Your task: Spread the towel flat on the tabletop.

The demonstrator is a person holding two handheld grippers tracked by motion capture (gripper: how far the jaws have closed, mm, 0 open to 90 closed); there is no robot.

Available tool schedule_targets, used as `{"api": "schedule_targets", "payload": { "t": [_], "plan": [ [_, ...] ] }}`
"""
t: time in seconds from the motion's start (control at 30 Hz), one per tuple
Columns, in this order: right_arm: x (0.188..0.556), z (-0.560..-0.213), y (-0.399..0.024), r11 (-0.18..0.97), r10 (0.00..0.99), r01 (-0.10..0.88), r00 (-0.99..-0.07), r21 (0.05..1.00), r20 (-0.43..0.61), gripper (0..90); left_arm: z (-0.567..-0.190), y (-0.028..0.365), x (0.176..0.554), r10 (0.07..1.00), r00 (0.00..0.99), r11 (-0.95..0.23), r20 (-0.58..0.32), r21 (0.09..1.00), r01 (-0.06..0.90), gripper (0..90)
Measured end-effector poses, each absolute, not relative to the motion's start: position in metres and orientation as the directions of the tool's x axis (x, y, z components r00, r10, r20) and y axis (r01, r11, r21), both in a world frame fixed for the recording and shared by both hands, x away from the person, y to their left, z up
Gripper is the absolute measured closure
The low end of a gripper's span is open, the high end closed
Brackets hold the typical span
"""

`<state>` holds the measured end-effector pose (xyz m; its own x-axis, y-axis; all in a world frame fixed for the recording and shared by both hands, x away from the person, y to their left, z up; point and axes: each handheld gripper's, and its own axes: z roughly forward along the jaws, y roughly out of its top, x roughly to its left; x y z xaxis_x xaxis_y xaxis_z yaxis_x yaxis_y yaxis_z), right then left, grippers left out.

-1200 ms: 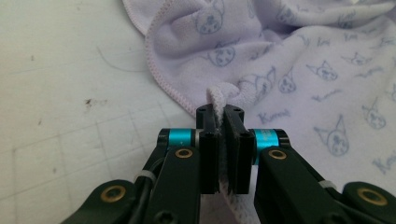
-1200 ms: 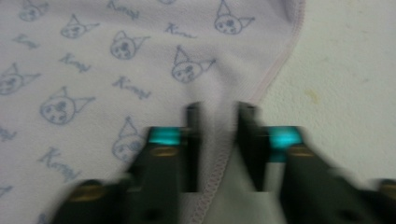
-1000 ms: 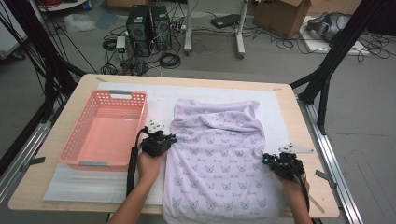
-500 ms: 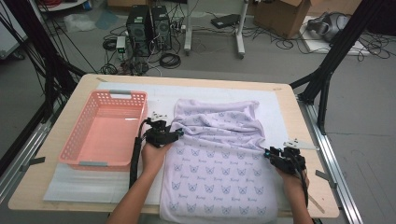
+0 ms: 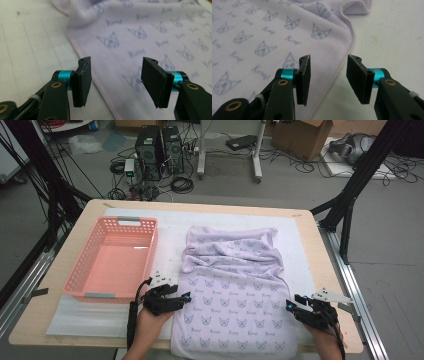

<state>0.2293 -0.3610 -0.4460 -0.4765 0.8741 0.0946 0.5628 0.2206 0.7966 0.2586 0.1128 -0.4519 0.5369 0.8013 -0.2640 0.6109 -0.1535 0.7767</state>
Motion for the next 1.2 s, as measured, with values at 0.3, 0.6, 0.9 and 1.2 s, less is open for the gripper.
{"api": "schedule_targets", "payload": {
  "t": [0.3,0.6,0.9,1.2],
  "plan": [
    [0.196,-0.453,-0.358,0.279,0.86,0.564,-0.506,0.777,0.058,55.7,-0.459,0.112,0.218,0.802,0.541,-0.128,-0.254,0.811,0.571,46.9],
    [0.179,-0.453,-0.359,0.276,0.853,0.563,-0.517,0.779,0.071,87.3,-0.46,0.117,0.199,0.816,0.526,-0.129,-0.242,0.809,0.573,87.0],
    [0.15,-0.452,-0.366,0.306,0.823,0.549,-0.563,0.778,0.074,87.4,-0.462,0.128,0.167,0.797,0.552,-0.135,-0.244,0.819,0.557,86.9],
    [0.113,-0.454,-0.368,0.326,0.813,0.579,-0.575,0.748,0.091,86.5,-0.463,0.135,0.128,0.751,0.621,-0.195,-0.224,0.823,0.533,85.0]
  ]
}}
